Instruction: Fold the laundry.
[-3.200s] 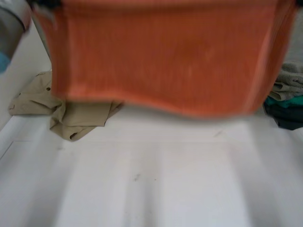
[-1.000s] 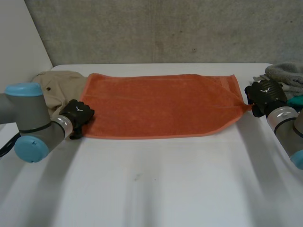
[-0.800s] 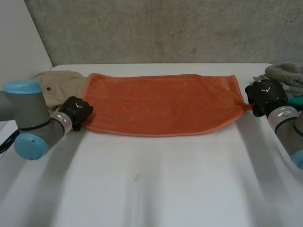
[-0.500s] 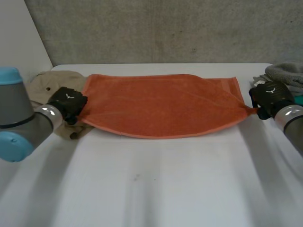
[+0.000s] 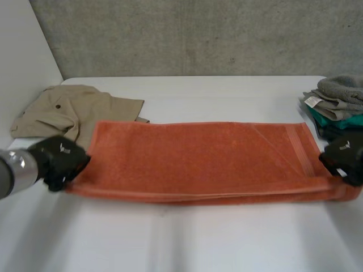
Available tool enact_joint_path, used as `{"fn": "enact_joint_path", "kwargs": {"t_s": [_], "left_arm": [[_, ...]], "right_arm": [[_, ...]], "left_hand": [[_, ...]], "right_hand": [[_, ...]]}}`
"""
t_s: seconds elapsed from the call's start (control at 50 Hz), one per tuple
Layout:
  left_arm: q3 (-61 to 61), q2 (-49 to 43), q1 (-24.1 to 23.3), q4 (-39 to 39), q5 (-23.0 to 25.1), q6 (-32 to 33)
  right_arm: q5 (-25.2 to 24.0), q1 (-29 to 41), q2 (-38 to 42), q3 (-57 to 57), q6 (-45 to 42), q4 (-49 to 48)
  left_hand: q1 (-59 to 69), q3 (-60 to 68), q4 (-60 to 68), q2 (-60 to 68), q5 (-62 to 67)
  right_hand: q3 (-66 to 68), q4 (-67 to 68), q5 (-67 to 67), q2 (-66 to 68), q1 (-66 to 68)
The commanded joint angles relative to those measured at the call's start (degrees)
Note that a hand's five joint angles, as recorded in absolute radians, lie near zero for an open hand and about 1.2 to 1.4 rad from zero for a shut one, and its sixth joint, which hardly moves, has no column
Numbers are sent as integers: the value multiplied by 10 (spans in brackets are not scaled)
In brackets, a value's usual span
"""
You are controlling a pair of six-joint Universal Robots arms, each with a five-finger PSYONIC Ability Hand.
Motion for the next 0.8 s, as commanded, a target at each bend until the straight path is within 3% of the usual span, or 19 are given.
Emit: {"fn": "enact_joint_path", "kwargs": {"t_s": [0.02, 0.2, 0.4, 0.42, 0.44, 0.46, 0.48, 0.5, 0.66, 0.8], "left_arm": [[171, -140, -42, 97, -58, -113], [385, -294, -72, 103, -145, -153], [596, -443, -95, 91, -196, -160], [620, -459, -102, 91, -197, -161], [633, -468, -104, 92, -196, -161], [644, -476, -107, 93, -196, -161], [654, -484, -110, 94, -197, -161], [672, -497, -115, 98, -201, -155], [690, -490, -120, 125, -248, -172], [604, -437, -112, 140, -237, -199]], "right_arm": [[14, 56, 81, -86, 146, -167], [95, 104, 197, -213, 205, -286], [119, 140, 336, -368, 182, -335], [120, 145, 357, -388, 175, -347], [120, 148, 368, -398, 173, -356], [123, 151, 379, -407, 172, -366], [126, 154, 389, -416, 171, -378], [139, 159, 408, -431, 169, -401], [205, 163, 413, -432, 206, -449], [196, 157, 346, -345, 261, -456]], "left_hand": [[149, 119, 115, 116, 135], [149, 119, 115, 116, 135], [149, 119, 115, 116, 135], [149, 119, 115, 116, 135], [111, 81, 77, 77, 97], [-58, -88, -92, -91, -72], [-271, -301, -305, -304, -285], [-551, -581, -585, -584, -565], [-551, -581, -585, -584, -565], [-551, -581, -585, -584, -565]], "right_hand": [[117, 113, 112, 123, 147], [117, 113, 112, 123, 147], [117, 113, 112, 123, 147], [-5, -9, -9, 1, 26], [-144, -148, -149, -139, -114], [-297, -301, -302, -292, -267], [-483, -487, -488, -478, -453], [-583, -587, -588, -577, -553], [-583, -587, -588, -577, -553], [-583, -587, -588, -577, -553]]}}
